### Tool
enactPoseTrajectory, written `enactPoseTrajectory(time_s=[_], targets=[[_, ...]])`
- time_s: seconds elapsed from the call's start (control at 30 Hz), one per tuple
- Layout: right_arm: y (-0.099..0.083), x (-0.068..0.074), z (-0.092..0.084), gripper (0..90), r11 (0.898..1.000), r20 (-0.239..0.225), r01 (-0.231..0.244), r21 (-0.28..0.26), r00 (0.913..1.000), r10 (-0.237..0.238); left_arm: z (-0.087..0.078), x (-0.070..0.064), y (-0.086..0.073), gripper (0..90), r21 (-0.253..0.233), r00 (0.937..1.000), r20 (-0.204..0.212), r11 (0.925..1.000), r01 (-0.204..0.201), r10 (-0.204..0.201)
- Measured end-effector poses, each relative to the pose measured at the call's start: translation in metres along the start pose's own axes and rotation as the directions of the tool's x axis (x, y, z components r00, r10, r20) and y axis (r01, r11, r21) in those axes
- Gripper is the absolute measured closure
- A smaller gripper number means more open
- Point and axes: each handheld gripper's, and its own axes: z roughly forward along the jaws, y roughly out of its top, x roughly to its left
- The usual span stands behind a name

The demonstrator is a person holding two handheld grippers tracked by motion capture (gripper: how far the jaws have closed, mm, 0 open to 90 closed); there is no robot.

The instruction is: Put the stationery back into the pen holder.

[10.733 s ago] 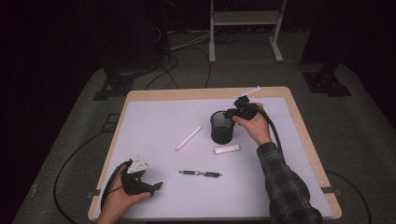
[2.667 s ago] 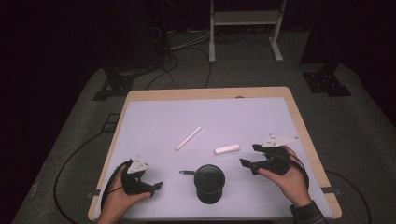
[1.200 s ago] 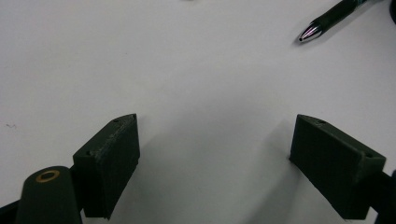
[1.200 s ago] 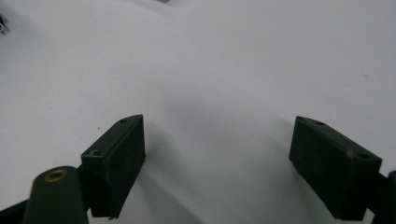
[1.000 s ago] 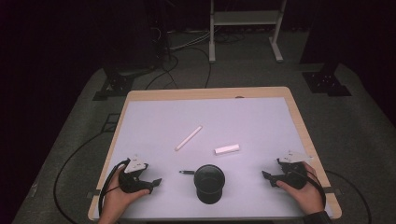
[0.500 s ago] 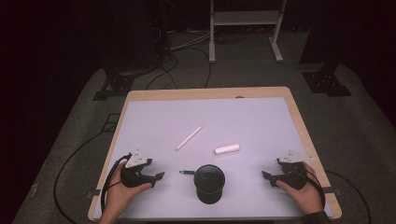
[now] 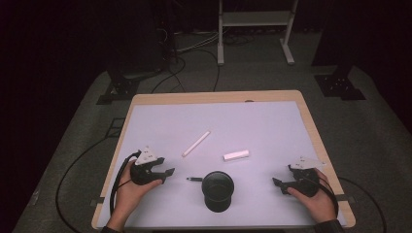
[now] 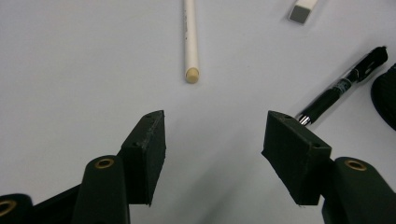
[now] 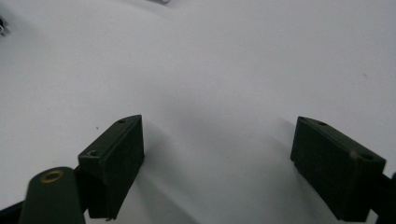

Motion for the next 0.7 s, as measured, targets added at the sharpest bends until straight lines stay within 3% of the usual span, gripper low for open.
enactPoseTrajectory(time_s=[0.4, 0.7], targets=[[0.0, 0.0, 0.0, 16.1, 1.0, -0.001, -0.002, 0.0, 1.0, 0.002, 0.017, 0.005, 0.016, 48.3, 0.001, 0.9998, -0.016, 1.0, -0.009, 0.009], [0.0, 0.0, 0.0, 16.1, 1.0, -0.001, -0.003, 0.001, 1.0, 0.003, 0.037, 0.007, 0.031, 52.8, 0.012, 0.9998, 0.003, 0.9997, -0.019, 0.019]])
